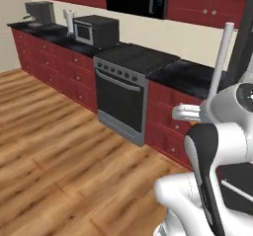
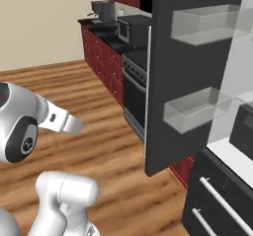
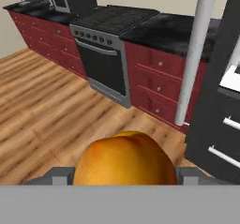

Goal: Pick up the orange and peach from the fridge and place one fruit on each plate on the dining counter.

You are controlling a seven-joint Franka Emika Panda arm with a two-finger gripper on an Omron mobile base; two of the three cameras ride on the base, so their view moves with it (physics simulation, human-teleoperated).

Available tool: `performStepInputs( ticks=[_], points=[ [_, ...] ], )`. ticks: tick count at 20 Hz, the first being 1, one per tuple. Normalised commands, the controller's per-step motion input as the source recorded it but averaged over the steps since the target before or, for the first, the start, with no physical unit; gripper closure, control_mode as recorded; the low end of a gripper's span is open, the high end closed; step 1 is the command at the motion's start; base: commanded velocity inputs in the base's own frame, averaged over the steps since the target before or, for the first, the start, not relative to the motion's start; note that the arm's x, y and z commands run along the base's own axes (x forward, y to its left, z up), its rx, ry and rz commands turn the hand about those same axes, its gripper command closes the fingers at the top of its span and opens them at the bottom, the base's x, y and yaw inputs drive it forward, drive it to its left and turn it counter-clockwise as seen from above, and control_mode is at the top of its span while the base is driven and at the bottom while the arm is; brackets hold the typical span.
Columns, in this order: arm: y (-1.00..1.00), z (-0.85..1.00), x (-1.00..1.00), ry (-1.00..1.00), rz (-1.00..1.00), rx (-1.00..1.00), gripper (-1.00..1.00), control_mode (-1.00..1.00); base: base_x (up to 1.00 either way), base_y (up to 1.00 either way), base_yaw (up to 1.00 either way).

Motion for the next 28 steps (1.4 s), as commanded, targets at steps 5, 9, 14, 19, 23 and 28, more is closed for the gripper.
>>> performStepInputs(
  ticks=[5,9,14,19,23,28],
  points=[
    [0.00,0.00,0.00,0.00,0.00,0.00,1.00,1.00,0.69,0.76,0.39],
    [0.00,0.00,0.00,0.00,0.00,0.00,1.00,1.00,1.00,0.52,0.26],
    [0.00,0.00,0.00,0.00,0.00,0.00,1.00,1.00,1.00,0.32,0.26],
    [0.00,0.00,0.00,0.00,0.00,0.00,1.00,1.00,1.00,0.11,0.28],
    [0.00,0.00,0.00,0.00,0.00,0.00,1.00,1.00,1.00,-0.15,0.21],
    [0.00,0.00,0.00,0.00,0.00,0.00,1.00,1.00,1.00,-0.37,0.24]
  ],
)
